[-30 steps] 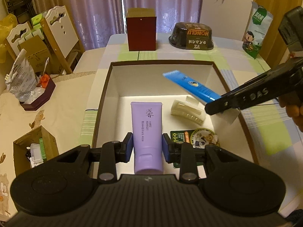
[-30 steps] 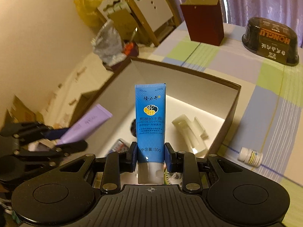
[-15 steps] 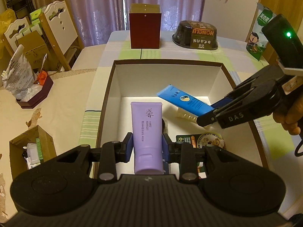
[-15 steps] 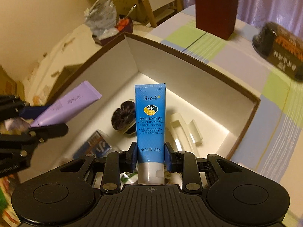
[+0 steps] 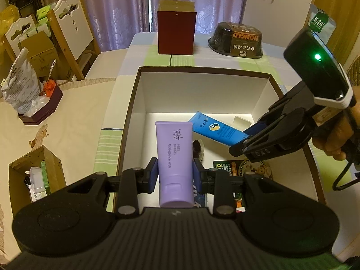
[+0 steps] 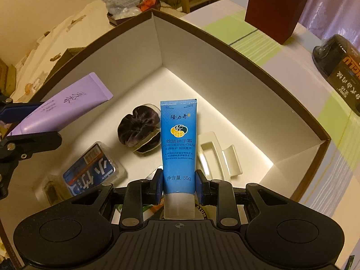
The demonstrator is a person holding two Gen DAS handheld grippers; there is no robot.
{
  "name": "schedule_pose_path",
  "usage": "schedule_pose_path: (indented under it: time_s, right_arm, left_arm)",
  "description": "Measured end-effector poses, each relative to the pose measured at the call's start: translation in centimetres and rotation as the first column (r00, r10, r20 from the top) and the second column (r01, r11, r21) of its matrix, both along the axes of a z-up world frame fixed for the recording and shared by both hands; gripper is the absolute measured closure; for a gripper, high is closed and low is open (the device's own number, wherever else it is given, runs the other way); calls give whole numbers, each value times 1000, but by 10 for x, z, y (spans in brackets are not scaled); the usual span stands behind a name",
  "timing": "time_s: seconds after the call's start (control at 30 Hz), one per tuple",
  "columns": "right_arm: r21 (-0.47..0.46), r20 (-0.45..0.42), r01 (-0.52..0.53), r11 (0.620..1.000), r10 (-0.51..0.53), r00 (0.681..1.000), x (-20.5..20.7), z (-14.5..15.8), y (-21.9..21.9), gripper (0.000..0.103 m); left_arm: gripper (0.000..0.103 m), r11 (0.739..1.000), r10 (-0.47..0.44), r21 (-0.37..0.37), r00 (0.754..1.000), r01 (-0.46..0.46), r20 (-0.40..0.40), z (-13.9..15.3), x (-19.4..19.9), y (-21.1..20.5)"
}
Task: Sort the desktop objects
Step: 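Lower both tubes into the box and open both tools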
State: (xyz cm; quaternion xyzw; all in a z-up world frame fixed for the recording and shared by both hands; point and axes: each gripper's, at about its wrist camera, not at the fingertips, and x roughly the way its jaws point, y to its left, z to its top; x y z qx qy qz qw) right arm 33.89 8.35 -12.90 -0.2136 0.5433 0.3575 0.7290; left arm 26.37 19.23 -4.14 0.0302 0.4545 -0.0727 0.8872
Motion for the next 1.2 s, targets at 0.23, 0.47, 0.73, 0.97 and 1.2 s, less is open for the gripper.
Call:
schedule_pose_path:
  time_s: [0.23,0.47,0.73,0.97,1.2]
  right_arm:
    - [6,13,13,1000,-13,1000,12,-5,11,75]
    - [35,32,-7,999,6,999,12,0,5,59]
    - [34,38,-10,999,9,999,9,14,-10,59]
    - [40,42,-15,999,13,999,3,17,-16,59]
    - [43,39,-22,999,20,999,2,17,-17,59]
  left_arm:
    - [76,1000,5,0,1000,-5,-3,-2,5,0]
    - [76,1000,5,-1,1000,-5,-8,-5,8,-1]
    - [76,1000,5,6,1000,-5,-13,-8,12,-3]
    - [76,1000,15,26,1000,-14,-15,-13,22,-8]
    - [75,996,26,82,1000,-24,-15,-20,31,-14]
